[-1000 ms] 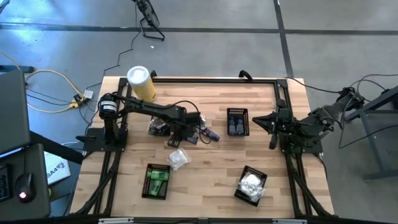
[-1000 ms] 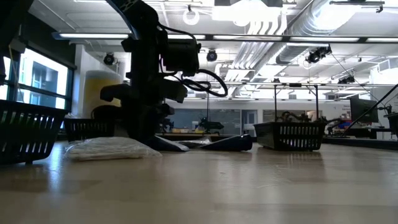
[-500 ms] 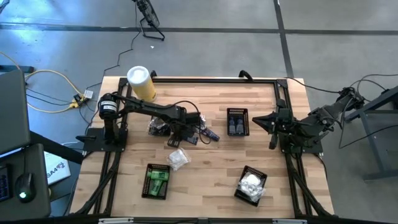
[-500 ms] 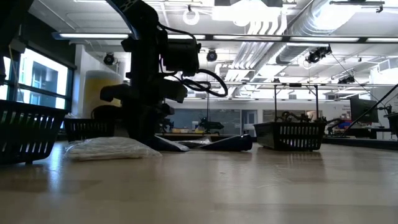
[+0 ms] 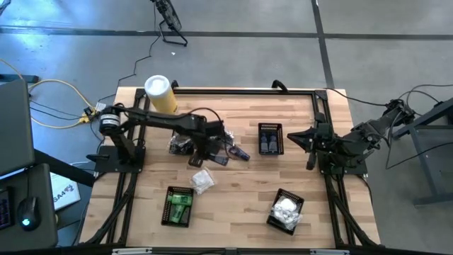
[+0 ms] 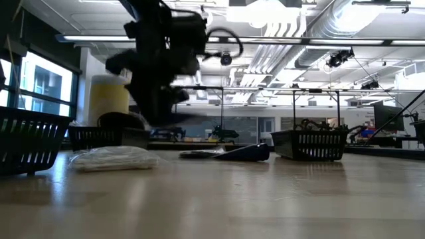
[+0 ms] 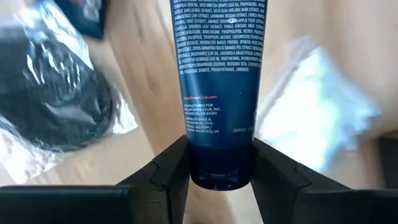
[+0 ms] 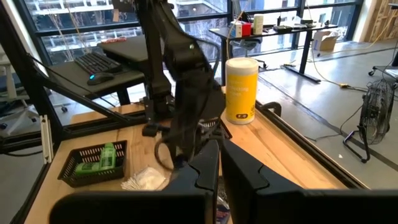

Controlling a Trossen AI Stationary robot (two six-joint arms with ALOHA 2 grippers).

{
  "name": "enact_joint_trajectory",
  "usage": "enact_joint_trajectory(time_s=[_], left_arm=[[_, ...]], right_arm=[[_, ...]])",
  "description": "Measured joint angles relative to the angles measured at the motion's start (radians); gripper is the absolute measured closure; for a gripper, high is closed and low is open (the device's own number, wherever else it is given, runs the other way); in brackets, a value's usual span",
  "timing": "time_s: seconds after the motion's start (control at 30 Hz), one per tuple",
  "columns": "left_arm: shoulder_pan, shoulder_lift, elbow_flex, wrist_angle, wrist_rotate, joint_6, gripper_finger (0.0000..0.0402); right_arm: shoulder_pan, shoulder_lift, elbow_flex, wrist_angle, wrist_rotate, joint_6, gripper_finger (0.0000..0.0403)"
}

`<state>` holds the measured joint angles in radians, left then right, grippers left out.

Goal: Pick & Place Travel size toiletries
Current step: Put the blue shave cream into the top right black basket

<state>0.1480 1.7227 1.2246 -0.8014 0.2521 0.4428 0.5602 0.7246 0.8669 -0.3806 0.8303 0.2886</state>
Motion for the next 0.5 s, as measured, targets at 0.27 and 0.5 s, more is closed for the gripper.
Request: enact_joint_trajectory(time_s=[0.27, 0.5], left_arm=[[0.094, -0.054, 0.234, -0.111, 0.229, -0.004, 0.0263], [0.158, -0.054, 0.495, -0.126, 0.399, -0.037, 0.0263]], right_arm=[[0.000, -0.005, 0.000, 0.068, 0.000, -0.142, 0.0392], [0.000, -0.001, 0.000, 0.151, 0.000, -0.322, 0.0392]])
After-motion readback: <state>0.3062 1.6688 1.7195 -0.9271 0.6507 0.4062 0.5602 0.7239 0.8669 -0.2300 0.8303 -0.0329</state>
